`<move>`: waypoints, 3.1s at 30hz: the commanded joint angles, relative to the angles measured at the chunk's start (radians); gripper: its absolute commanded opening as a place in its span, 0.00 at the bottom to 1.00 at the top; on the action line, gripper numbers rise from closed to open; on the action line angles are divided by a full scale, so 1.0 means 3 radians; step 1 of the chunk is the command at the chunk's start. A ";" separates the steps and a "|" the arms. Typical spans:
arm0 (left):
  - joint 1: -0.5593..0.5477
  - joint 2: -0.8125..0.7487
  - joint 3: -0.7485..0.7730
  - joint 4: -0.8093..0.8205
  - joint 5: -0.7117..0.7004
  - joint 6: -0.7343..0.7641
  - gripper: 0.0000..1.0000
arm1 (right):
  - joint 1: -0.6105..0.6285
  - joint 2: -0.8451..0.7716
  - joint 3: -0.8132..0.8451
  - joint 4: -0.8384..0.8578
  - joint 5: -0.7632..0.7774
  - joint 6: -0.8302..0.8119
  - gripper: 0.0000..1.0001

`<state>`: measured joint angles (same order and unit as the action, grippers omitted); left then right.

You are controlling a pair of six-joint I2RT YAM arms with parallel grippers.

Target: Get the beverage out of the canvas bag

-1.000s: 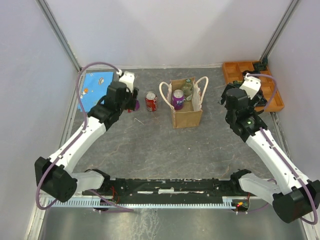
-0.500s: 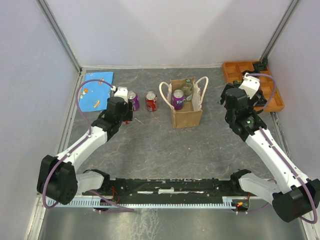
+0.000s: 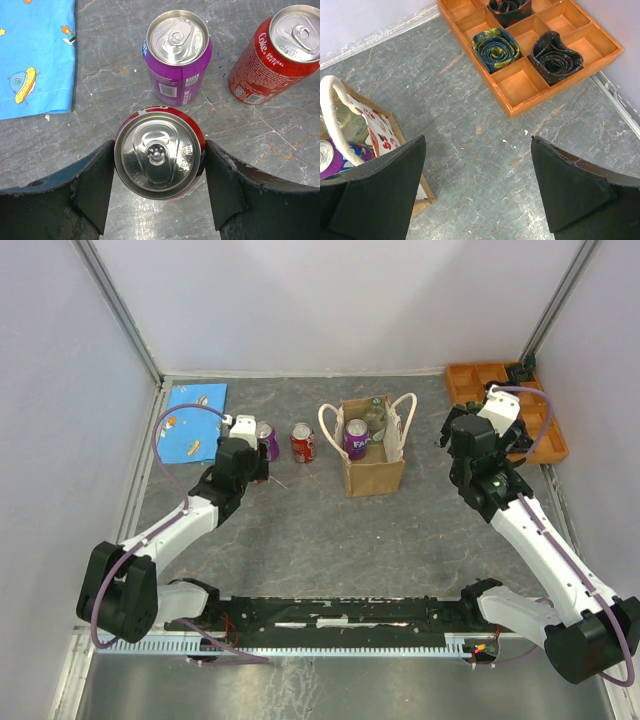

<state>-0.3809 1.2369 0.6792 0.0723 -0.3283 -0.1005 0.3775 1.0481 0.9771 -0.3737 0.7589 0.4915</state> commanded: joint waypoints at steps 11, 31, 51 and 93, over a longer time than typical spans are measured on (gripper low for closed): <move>0.0007 0.0184 -0.0019 0.0512 0.0194 -0.0234 0.06 | -0.0012 0.0029 -0.0018 0.0103 -0.0003 0.0043 0.94; 0.0002 -0.0010 0.0819 -0.0066 0.0256 -0.0089 0.99 | -0.0011 0.0096 0.0046 0.0084 0.0042 0.0046 0.93; -0.0900 0.2230 0.4562 -0.2197 0.1505 0.0731 1.00 | -0.0013 -0.0129 0.0155 0.0064 0.0446 -0.0203 0.98; -0.1036 0.3224 0.4797 -0.2158 0.0942 0.0960 0.96 | -0.0011 0.0033 0.0092 -0.0039 0.0269 0.0108 0.98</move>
<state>-0.7059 2.2322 2.0693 -0.6312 -0.0006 0.1879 0.3775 1.0412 0.9806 -0.4046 0.8494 0.5198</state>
